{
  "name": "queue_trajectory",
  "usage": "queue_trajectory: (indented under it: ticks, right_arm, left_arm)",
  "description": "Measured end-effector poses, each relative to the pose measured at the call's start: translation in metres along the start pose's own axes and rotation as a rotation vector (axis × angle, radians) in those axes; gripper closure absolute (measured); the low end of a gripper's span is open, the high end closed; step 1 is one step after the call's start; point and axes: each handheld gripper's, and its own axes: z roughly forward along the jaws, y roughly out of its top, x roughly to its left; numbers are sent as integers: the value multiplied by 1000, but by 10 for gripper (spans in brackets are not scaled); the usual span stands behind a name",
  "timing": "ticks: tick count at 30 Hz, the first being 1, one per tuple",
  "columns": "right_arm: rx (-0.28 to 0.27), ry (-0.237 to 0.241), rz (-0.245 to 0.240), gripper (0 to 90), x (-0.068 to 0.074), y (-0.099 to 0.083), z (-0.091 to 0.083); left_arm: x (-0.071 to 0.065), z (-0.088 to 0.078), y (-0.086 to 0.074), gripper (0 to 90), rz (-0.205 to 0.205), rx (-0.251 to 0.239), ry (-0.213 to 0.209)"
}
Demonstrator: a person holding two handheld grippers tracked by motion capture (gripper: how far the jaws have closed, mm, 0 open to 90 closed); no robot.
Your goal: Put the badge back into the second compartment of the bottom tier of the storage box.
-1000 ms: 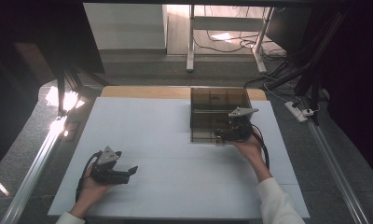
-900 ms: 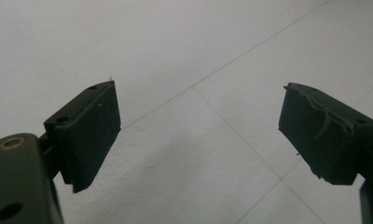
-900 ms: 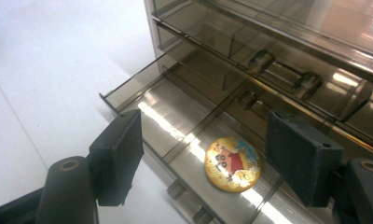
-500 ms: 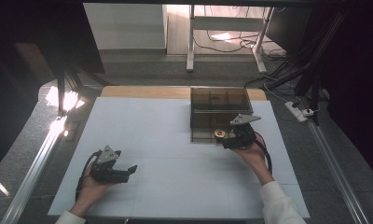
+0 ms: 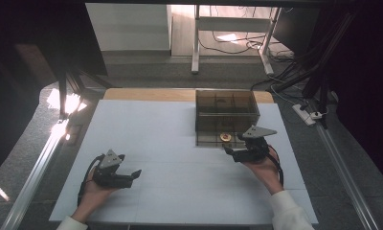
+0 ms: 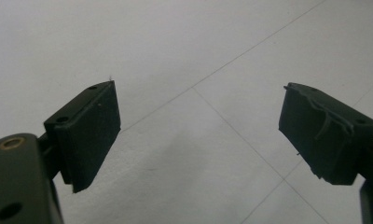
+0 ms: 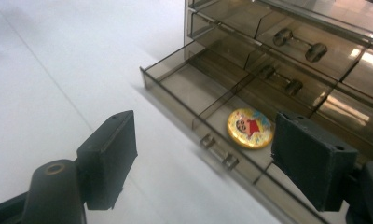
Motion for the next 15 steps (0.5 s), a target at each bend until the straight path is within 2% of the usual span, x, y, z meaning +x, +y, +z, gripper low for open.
queue_trajectory:
  ticks: [8,15]
  right_arm:
    - [-5,-7,-13,216,12,-23,-24]
    - [-15,-12,17,211,15,-48,-43]
  left_arm:
    - [0,1,0,129,4,0,-6]
    - [-2,1,0,130,10,2,-5]
